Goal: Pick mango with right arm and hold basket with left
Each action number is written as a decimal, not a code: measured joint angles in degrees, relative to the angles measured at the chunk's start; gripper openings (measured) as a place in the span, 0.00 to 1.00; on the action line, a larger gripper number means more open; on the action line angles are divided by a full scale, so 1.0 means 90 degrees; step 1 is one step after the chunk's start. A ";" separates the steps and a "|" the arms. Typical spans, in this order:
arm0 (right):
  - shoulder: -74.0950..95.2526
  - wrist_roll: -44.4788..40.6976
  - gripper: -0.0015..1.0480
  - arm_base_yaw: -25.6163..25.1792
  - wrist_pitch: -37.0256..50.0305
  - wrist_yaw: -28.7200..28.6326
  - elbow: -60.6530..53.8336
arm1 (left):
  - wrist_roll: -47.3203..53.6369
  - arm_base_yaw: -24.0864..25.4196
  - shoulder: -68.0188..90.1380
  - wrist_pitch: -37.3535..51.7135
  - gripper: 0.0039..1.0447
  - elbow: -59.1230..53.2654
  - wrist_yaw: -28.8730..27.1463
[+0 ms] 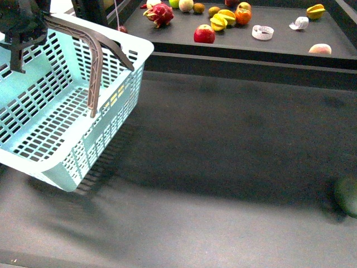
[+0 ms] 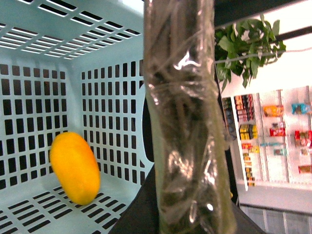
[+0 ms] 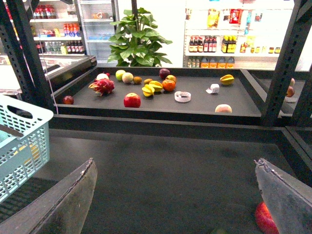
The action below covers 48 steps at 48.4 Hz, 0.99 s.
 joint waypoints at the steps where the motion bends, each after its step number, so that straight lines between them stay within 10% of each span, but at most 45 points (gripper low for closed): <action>1: 0.0000 0.0000 0.92 0.0000 0.0000 0.0002 0.0000 | -0.0087 0.0022 0.0049 -0.0012 0.08 0.0029 -0.0024; 28: 0.0000 0.0000 0.92 0.0000 0.0000 0.0000 0.0000 | -0.0838 -0.0027 0.0862 -0.0726 0.08 0.0906 -0.0039; 48: 0.0000 0.0000 0.92 0.0000 0.0000 0.0000 0.0000 | -0.0488 0.0204 -0.0240 -0.0432 0.85 -0.0012 -0.0136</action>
